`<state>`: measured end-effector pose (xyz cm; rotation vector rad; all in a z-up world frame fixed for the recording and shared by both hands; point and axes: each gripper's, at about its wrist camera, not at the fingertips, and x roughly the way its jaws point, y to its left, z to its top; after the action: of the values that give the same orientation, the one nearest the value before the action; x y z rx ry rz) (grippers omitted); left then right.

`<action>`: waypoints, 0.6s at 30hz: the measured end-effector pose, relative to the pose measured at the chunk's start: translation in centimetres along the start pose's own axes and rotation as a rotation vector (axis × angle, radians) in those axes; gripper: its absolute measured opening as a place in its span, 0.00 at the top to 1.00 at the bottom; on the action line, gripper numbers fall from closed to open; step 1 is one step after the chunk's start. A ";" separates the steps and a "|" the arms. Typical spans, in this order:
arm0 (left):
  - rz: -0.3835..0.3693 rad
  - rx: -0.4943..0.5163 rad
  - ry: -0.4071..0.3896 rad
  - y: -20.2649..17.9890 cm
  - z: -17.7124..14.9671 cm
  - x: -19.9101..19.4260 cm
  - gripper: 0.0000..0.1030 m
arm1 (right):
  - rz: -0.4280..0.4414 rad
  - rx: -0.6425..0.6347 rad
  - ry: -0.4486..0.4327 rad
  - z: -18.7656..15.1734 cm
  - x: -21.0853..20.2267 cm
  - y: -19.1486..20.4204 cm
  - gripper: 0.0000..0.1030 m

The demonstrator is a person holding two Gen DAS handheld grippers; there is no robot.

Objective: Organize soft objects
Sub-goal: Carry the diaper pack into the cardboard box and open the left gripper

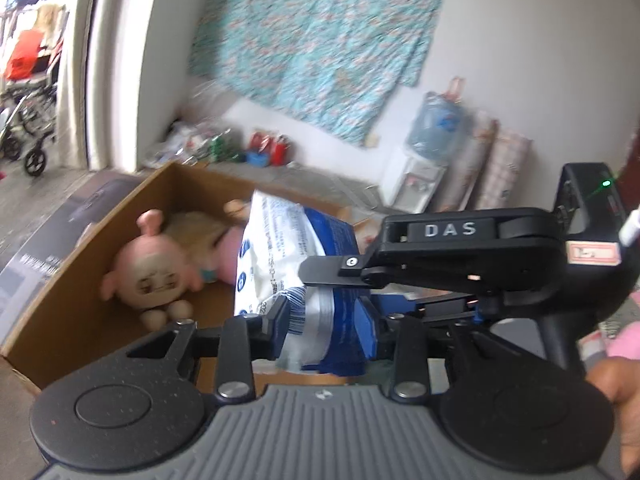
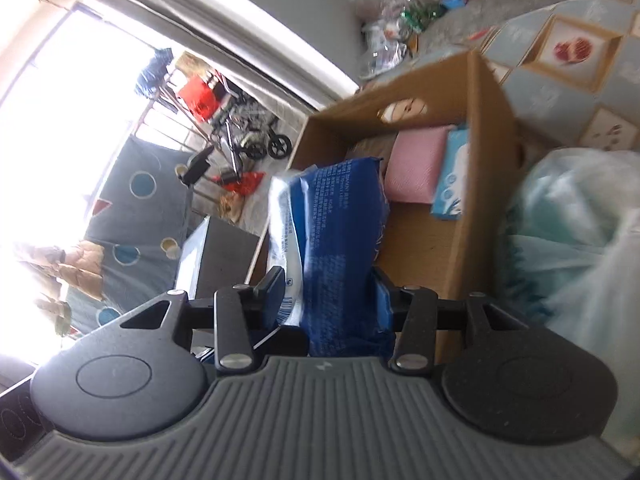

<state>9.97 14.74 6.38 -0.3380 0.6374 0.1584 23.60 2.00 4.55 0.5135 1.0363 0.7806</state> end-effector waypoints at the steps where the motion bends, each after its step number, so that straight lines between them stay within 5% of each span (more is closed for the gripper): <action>1: 0.006 -0.007 0.017 0.9 0.1 0.6 0.66 | -0.011 -0.017 0.009 0.0 0.6 0.2 0.58; 11: -0.007 -0.125 0.290 8.5 -1.8 7.3 0.61 | -0.062 -0.089 -0.006 0.9 -0.2 0.0 0.58; 13: -0.012 -0.157 0.333 9.1 -1.9 8.1 0.50 | -0.064 -0.092 -0.021 1.1 -0.9 -0.6 0.58; 18: -0.031 -0.122 0.428 8.5 -2.2 10.6 0.49 | -0.046 -0.057 -0.048 1.3 -2.2 -2.3 0.57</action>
<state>15.06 22.32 -3.95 -0.5057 1.0478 0.0956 24.94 -1.14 4.73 0.4566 0.9756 0.7516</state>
